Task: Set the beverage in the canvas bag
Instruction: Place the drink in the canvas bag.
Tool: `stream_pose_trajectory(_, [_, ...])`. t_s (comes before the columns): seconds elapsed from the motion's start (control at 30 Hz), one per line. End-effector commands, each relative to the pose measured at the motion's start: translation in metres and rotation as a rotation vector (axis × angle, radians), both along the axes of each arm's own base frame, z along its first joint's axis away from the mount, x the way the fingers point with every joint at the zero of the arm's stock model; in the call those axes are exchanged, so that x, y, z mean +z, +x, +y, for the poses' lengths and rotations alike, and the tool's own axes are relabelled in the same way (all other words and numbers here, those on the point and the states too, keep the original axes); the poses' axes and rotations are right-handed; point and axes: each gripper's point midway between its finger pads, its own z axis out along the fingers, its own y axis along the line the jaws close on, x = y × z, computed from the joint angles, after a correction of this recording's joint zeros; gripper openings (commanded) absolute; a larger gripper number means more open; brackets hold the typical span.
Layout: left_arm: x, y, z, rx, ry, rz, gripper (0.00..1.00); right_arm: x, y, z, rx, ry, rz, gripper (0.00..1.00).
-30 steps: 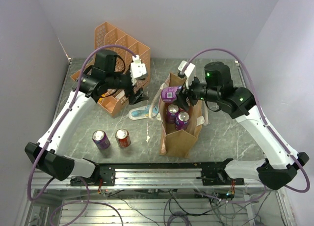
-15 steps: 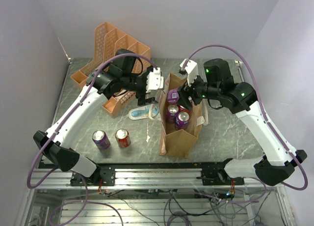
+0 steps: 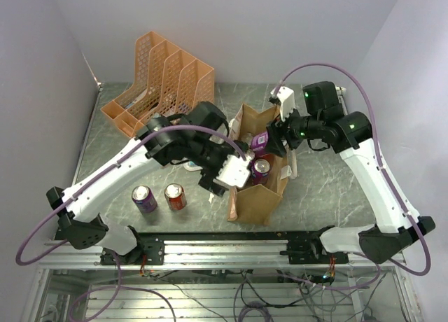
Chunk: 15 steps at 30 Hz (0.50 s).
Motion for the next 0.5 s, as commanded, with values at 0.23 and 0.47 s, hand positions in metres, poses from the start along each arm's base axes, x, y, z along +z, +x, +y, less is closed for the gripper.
stream_pose_trajectory(0.23, [-0.03, -0.056, -0.041, -0.009, 0.118, 0.265, 1.0, -0.009, 0.022, 0.016, 0.059, 0.088, -0.041, 0.0])
stream_pose_trajectory(0.47, [-0.05, -0.048, -0.055, 0.059, 0.141, 0.302, 0.96, -0.027, 0.009, 0.015, 0.08, 0.096, -0.01, 0.0])
